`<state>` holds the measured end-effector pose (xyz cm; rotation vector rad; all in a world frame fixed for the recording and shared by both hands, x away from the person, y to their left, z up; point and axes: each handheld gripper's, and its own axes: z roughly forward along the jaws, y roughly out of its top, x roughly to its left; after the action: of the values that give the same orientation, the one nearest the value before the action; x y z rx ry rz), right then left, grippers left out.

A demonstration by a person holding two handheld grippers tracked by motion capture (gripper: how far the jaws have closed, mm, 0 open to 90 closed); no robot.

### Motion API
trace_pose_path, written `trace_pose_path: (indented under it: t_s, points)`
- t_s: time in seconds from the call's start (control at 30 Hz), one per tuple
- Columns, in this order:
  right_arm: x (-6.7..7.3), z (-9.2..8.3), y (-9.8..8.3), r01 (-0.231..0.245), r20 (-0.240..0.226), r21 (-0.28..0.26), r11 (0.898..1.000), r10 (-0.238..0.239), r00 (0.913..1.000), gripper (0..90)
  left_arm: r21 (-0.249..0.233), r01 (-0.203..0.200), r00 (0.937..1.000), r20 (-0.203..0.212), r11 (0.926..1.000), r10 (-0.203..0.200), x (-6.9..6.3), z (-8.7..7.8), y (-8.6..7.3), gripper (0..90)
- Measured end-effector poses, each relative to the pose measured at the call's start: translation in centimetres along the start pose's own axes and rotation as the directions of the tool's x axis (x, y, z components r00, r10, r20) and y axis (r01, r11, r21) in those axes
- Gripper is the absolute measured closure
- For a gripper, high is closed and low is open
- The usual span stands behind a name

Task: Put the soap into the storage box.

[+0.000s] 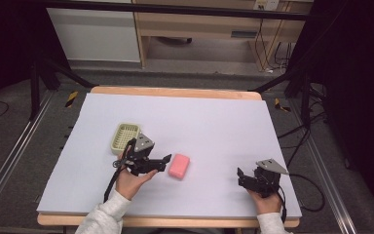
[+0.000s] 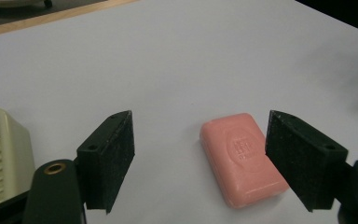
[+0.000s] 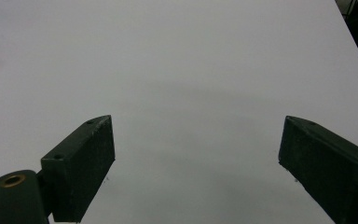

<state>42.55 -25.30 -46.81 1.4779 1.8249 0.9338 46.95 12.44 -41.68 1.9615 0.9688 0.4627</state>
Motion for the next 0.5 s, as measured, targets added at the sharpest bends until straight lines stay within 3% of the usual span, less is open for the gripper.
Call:
trace_pose_path:
  t_s: [0.5]
  points:
    - [0.0,0.0,0.0,0.001,0.000,-0.001,1.000,-0.001,1.0000,10.7,0.032,-0.018,0.9997,0.017,0.9993,0.018,-1.4,1.8,0.1,22.2]
